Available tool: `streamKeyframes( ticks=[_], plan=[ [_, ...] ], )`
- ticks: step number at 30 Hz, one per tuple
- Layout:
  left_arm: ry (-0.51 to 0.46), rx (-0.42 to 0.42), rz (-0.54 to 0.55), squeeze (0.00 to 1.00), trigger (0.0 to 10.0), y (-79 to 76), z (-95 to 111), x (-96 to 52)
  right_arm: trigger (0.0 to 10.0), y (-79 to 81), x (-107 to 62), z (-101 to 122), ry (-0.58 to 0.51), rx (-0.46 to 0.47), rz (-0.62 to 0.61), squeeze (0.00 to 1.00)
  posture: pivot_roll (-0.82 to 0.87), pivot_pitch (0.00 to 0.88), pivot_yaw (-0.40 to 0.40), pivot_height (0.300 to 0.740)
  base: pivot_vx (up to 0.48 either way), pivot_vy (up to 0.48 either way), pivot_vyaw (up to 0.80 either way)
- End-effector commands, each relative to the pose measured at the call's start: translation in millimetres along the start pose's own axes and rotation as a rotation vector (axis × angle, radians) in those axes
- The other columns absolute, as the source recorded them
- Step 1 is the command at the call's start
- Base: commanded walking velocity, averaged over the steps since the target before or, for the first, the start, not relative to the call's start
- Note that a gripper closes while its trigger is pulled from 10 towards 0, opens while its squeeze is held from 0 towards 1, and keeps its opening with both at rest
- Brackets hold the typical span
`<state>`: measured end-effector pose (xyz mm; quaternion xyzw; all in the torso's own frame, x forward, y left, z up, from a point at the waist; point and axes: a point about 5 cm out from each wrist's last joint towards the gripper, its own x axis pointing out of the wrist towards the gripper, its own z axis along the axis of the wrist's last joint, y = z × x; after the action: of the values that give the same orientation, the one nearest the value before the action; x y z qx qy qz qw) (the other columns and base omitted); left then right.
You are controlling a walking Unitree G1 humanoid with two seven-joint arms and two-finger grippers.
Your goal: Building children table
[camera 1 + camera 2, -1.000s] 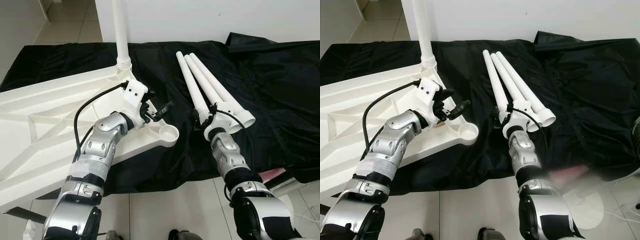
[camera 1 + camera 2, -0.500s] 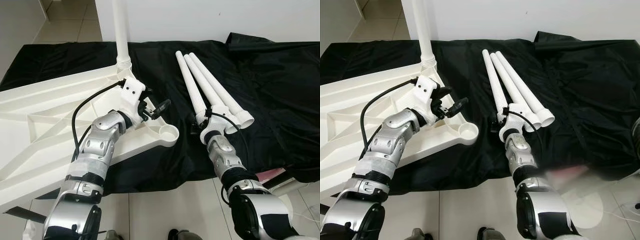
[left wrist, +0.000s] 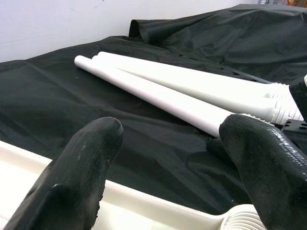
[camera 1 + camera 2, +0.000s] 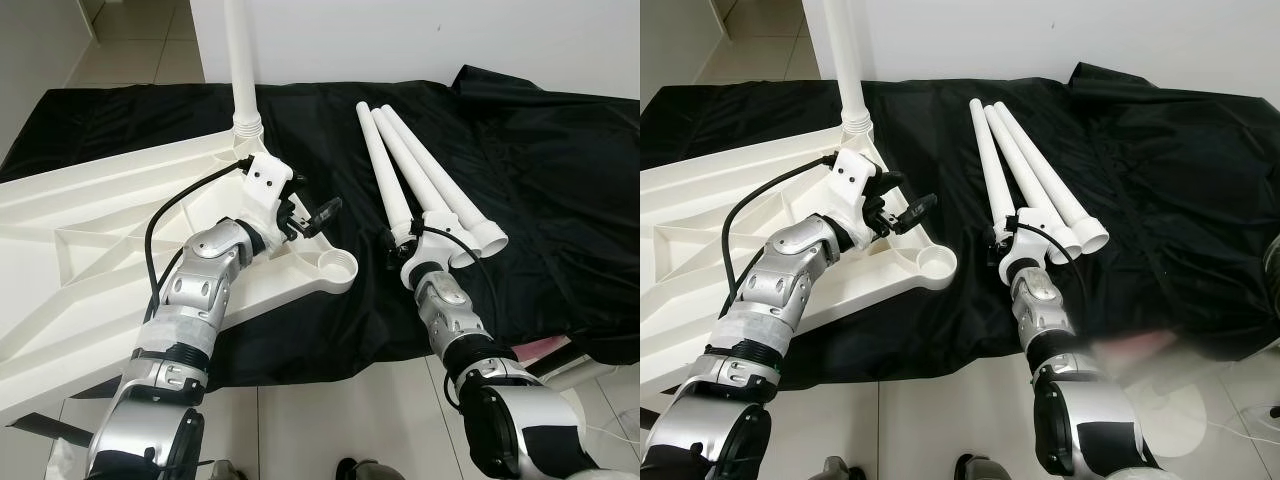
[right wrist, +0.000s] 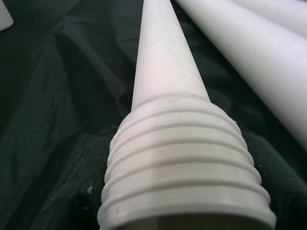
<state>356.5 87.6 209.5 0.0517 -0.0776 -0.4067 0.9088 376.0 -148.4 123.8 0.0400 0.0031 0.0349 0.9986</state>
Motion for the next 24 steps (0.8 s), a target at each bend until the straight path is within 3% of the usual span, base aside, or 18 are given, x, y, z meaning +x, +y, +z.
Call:
streamKeyframes(
  ticks=[1,3,5,10,23,24],
  plan=[
    [-0.005,0.013,0.15,0.0,10.0,7.0,4,1.4,10.0,0.0,-2.9,-3,-0.015,-0.027,0.003,0.0,-0.07,0.111,-0.032,0.74,0.0,0.0,0.0],
    [-0.003,0.013,0.152,0.0,10.0,6.9,3,1.4,10.0,4.2,-3.7,5,-0.092,-0.093,0.024,0.0,-0.07,0.11,-0.032,0.74,0.0,0.0,0.0],
    [-0.003,0.013,0.152,0.0,10.0,6.9,3,1.4,10.0,4.2,-3.7,5,-0.092,-0.093,0.024,0.0,-0.07,0.11,-0.032,0.74,0.0,0.0,0.0],
    [-0.006,0.011,0.161,0.0,10.0,8.1,4,1.4,10.0,6.2,-6.2,26,-0.246,-0.135,0.037,0.0,-0.08,0.103,-0.035,0.74,0.0,0.0,0.0],
    [-0.021,-0.03,0.138,0.0,10.0,7.1,5,3.0,10.0,5.4,-17.2,35,-0.37,-0.142,0.053,0.0,-0.08,0.09,-0.035,0.74,0.0,0.0,0.0],
    [-0.027,-0.072,0.119,0.15,10.0,7.1,5,2.8,10.0,5.6,-19.9,37,-0.393,-0.148,0.052,0.0,-0.08,0.086,-0.034,0.74,0.0,0.0,0.0]
  ],
)
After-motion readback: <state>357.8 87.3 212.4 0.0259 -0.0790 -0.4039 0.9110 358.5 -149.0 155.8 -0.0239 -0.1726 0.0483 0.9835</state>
